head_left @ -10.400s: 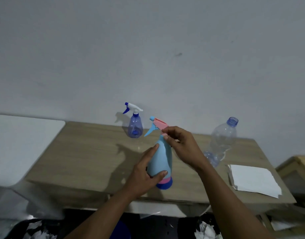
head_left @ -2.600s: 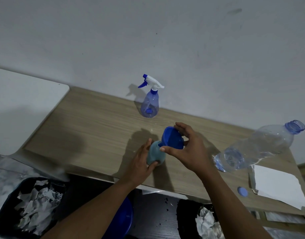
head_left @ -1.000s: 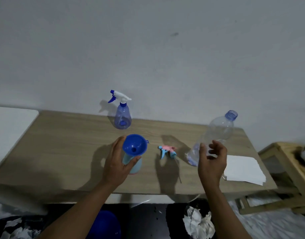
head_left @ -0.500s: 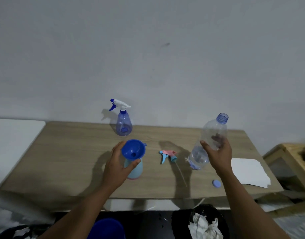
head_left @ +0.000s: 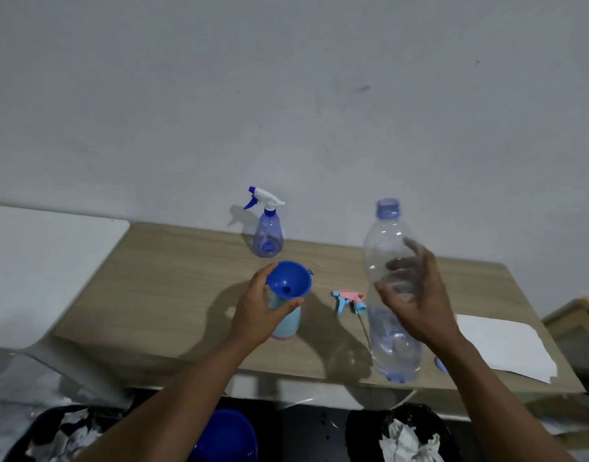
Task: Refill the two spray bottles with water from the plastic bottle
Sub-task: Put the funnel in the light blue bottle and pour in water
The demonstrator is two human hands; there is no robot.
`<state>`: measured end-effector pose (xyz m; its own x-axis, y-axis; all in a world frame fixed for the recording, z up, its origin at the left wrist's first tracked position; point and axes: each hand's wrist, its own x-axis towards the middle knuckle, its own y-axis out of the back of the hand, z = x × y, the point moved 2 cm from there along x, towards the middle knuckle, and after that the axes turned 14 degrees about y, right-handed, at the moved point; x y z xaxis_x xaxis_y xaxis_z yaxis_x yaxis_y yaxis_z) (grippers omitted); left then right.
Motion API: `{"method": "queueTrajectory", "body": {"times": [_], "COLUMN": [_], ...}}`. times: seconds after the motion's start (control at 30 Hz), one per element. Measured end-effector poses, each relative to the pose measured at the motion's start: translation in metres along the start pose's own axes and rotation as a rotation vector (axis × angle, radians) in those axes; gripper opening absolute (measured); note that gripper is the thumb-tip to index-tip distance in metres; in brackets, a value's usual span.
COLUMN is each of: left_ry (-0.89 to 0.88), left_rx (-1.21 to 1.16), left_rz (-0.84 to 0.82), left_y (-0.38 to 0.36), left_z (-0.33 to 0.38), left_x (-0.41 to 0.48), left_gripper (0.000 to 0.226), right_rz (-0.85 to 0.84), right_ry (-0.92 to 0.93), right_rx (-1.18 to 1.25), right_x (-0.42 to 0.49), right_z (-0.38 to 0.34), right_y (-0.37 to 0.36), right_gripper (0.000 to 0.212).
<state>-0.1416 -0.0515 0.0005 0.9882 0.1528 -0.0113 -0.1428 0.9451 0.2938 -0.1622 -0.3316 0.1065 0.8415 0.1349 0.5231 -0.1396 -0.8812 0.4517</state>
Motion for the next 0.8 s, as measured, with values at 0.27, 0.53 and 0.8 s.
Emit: {"method": "queueTrajectory", "body": {"times": [0.27,0.53,0.8], "left_ry": [-0.025,-0.057,-0.072], "left_rx": [-0.016,0.003,0.003], "left_rz": [-0.001,0.002,0.01], "left_y": [0.003,0.005,0.006], "left_z": [0.008,0.011,0.014], "left_x": [-0.005,-0.008,-0.009], "left_gripper": [0.083,0.077,0.075], "right_rz": [-0.524,-0.731,-0.83], "right_ry": [0.036,-0.003,-0.01], "right_rx": [-0.258,-0.439,-0.531], "right_x": [0.007,0.019,0.025], "right_z": [-0.01,-0.015,-0.021], "right_y": [-0.021,-0.01,-0.008], "right_gripper": [0.084,0.084,0.082]}}
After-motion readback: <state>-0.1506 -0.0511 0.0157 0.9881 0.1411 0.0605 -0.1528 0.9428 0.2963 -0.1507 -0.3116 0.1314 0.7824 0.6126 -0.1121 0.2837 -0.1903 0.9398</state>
